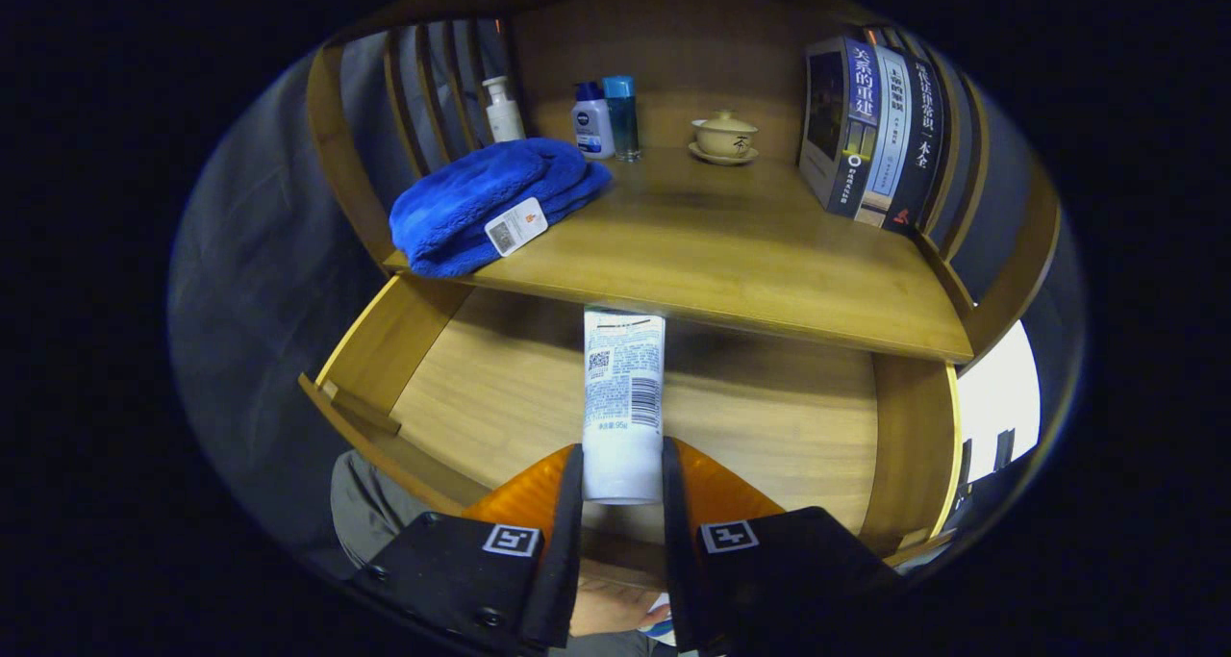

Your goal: Pull open the drawer, take out the items inside it, and place them on the countertop above the cabinet.

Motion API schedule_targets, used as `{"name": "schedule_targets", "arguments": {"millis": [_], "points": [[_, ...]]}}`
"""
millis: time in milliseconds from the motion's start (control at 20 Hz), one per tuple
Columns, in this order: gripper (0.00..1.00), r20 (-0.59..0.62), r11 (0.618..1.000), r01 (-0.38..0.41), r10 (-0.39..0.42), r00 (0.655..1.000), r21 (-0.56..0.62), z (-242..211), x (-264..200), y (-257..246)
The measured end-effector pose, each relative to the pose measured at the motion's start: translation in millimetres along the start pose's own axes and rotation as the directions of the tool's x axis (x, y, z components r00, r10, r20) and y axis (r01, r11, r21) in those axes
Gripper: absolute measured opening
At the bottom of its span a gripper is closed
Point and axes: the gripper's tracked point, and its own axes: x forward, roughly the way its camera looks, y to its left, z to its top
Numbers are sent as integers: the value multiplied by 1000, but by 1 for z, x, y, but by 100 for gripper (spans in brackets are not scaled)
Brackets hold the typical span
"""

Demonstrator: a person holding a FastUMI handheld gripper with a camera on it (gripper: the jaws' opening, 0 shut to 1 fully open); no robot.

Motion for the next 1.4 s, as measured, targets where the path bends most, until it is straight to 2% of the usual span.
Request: {"name": "schedule_targets", "arguments": {"millis": [350, 600, 850, 1100, 1400], "points": [[47, 114, 1000, 12, -15, 993, 22, -12, -29, 2], [47, 269, 998, 61, -56, 962, -9, 2, -56, 3], [46, 432, 997, 80, -76, 899, 9, 59, -75, -1], [46, 507, 997, 65, -80, 858, 48, 125, -58, -5], [47, 448, 988, 11, -80, 891, 153, 160, -2, -18]]}}
